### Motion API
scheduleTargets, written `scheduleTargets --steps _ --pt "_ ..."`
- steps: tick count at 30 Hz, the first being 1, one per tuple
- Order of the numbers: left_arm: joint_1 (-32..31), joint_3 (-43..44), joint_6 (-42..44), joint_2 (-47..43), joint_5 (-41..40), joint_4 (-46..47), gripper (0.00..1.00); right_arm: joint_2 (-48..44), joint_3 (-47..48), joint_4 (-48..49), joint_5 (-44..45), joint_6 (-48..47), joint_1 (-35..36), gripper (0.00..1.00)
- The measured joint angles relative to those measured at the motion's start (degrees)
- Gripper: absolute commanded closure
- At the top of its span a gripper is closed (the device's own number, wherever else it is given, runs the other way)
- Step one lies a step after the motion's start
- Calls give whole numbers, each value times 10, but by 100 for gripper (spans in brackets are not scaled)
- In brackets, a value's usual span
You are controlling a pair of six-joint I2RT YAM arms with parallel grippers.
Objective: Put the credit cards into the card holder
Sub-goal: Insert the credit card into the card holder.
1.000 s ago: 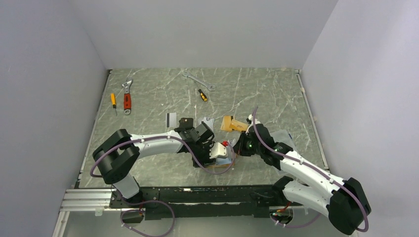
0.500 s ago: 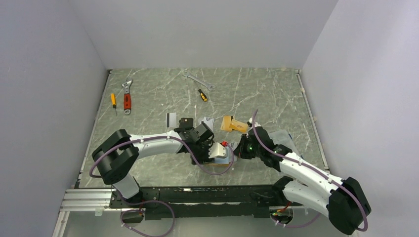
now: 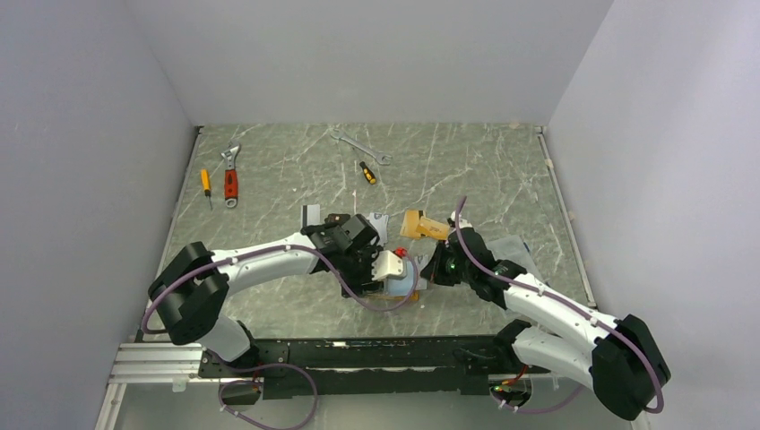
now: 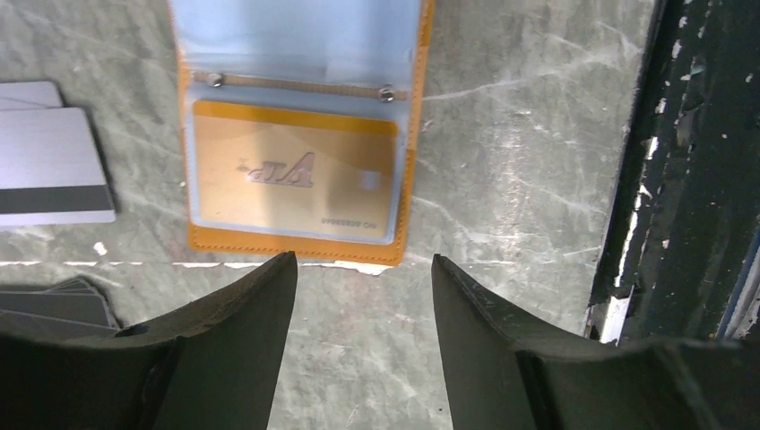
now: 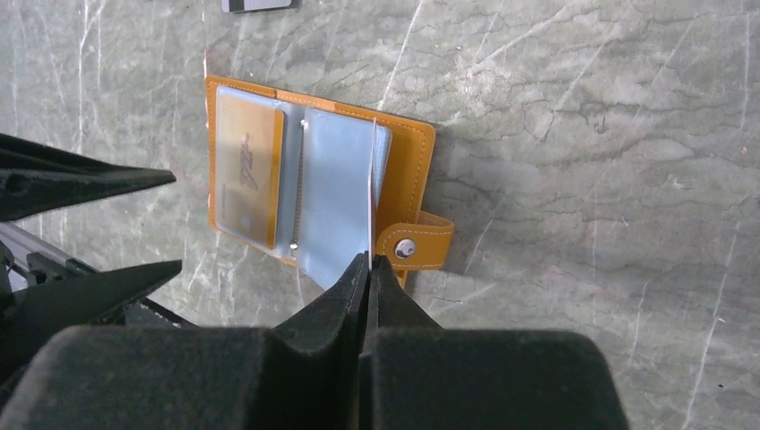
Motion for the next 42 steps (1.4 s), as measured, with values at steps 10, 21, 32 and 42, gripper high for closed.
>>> scheduleTargets --steps 10,21,32,42 --pt "92 14 5 14 10 9 43 -13 16 -5 15 4 1 100" --pt "101 -6 16 32 9 47 45 16 19 10 15 10 4 100" --pt "99 -14 17 37 8 58 48 11 19 5 18 8 4 100" --pt "88 -14 17 52 5 63 49 0 19 4 19 7 4 100"
